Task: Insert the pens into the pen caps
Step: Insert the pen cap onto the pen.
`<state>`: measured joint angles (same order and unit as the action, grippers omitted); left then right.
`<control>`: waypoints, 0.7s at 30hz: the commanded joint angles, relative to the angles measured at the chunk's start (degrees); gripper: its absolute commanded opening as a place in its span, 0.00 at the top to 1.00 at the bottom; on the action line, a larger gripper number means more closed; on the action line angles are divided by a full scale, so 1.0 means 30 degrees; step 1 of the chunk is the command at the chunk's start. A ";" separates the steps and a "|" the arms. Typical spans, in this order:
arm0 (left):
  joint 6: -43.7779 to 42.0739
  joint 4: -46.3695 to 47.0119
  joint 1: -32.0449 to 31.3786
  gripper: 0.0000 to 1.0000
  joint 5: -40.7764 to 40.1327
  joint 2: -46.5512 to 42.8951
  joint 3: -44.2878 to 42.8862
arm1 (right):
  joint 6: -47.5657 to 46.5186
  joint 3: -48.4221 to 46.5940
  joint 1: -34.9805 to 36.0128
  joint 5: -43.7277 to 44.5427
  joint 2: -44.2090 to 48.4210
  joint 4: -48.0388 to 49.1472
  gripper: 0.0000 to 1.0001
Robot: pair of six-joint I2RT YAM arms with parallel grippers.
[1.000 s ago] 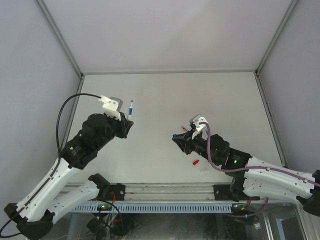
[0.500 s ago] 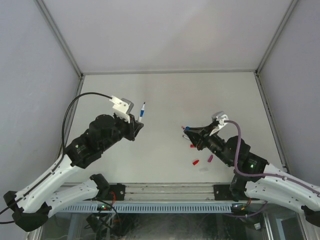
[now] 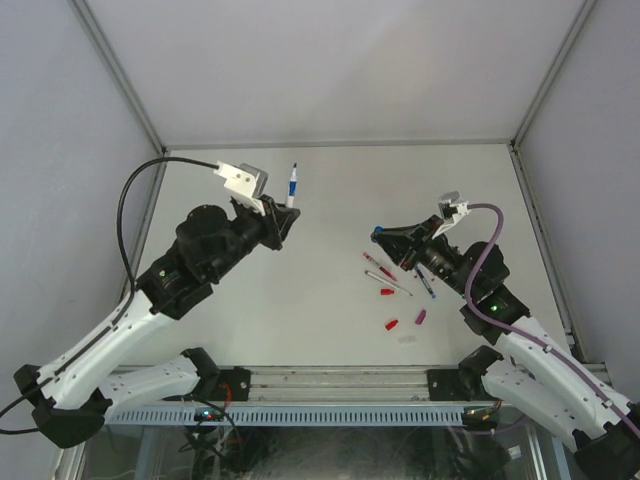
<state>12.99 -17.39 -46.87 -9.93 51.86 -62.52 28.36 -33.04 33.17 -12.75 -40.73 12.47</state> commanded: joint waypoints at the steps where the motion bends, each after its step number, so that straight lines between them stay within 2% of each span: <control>1: 0.0266 0.2025 0.0125 1.00 -0.0236 0.1144 -0.2141 | 0.0634 -0.0963 -0.0127 -0.0886 0.0196 0.2154 1.00; 3: 0.0077 0.1659 0.0124 1.00 0.0094 0.1489 -0.2462 | 0.0810 -0.0999 -0.0127 -0.0628 0.0194 0.2317 1.00; 9: -0.0405 0.2012 0.0075 1.00 -0.0210 0.0287 -0.0607 | 0.1432 -0.0999 -0.0128 -0.0686 -0.0338 0.3718 1.00; 13: -0.1248 0.1922 -0.0559 1.00 -0.0097 0.0053 -0.0363 | 0.1988 -0.1040 -0.0101 -0.0732 -0.0691 0.5219 1.00; 21: 0.0377 -0.0549 -0.1221 1.00 -0.0027 0.0661 -0.2572 | 0.1246 -0.2577 0.0886 0.0121 -0.0531 0.3819 1.00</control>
<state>11.53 -16.21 -49.91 -10.15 53.47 -64.97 33.08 -37.12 34.09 -13.78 -43.83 21.69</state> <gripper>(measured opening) 0.220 0.156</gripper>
